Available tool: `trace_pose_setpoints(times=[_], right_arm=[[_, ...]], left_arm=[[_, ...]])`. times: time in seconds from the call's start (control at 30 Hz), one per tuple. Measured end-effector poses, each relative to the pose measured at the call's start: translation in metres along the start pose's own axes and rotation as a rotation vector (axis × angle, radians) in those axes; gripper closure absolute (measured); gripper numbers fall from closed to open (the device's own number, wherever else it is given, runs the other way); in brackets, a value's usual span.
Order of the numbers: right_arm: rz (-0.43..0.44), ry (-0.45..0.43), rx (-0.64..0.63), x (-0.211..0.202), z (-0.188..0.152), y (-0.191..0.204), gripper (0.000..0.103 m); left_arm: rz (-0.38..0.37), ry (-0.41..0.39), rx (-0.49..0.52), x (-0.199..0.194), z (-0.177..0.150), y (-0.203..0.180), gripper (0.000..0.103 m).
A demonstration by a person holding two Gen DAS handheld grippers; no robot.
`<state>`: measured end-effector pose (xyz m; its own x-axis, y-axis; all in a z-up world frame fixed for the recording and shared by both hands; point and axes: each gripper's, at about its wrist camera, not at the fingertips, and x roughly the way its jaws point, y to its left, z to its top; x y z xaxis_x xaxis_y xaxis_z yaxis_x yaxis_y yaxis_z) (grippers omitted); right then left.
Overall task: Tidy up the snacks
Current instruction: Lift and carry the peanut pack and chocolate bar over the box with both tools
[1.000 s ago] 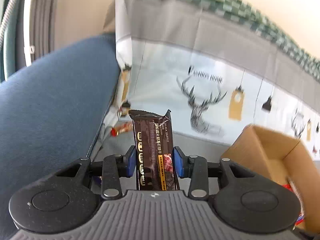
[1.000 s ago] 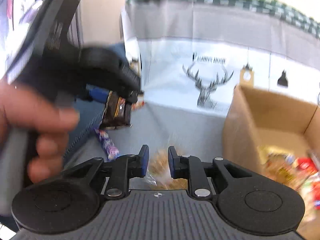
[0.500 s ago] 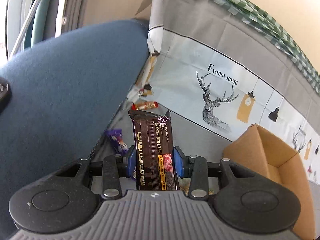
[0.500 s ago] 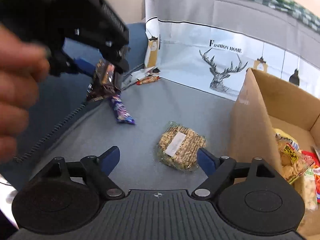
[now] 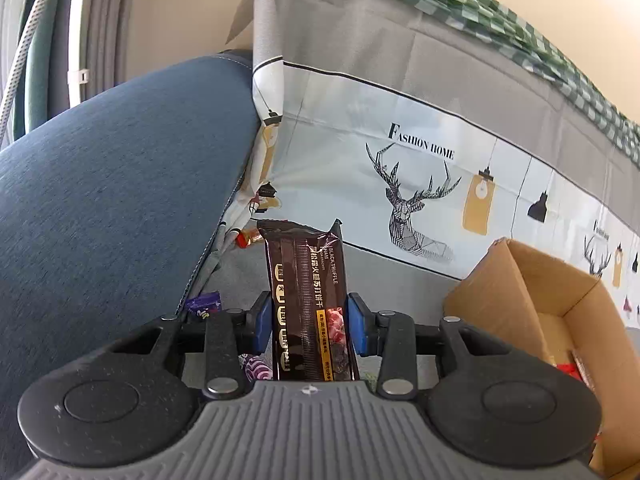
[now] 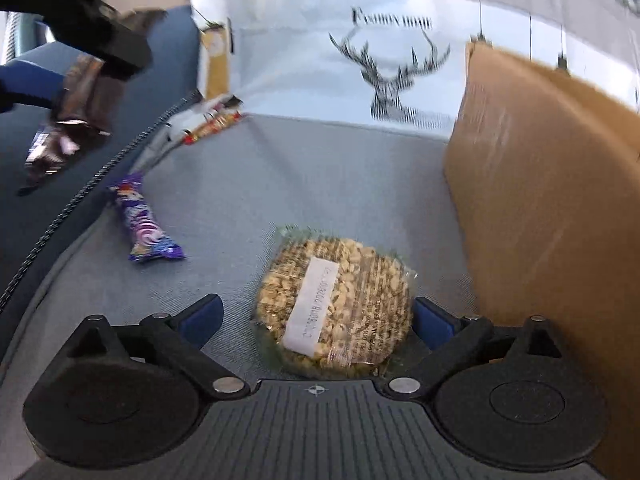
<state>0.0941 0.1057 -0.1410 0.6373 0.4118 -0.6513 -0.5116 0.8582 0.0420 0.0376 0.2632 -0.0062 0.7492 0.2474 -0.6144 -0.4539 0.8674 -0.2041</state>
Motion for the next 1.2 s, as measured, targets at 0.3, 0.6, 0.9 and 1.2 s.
trace_pose_setpoints(times=[0.3, 0.6, 0.9, 1.2], right_arm=[[0.054, -0.073, 0.013, -0.010, 0.004, -0.001, 0.022], [0.094, -0.282, -0.040, -0.115, 0.039, -0.013, 0.021], [0.076, -0.452, -0.032, -0.202, 0.071, -0.110, 0.021], [-0.034, -0.414, 0.063, -0.204, 0.053, -0.210, 0.021]], left_arm=[[0.003, -0.003, -0.060, 0.002, 0.001, 0.004, 0.061], [-0.008, -0.072, -0.160, -0.036, 0.003, 0.003, 0.061], [-0.122, -0.118, -0.062, -0.061, 0.002, -0.059, 0.061], [-0.212, -0.115, 0.032, -0.049, -0.006, -0.121, 0.061]])
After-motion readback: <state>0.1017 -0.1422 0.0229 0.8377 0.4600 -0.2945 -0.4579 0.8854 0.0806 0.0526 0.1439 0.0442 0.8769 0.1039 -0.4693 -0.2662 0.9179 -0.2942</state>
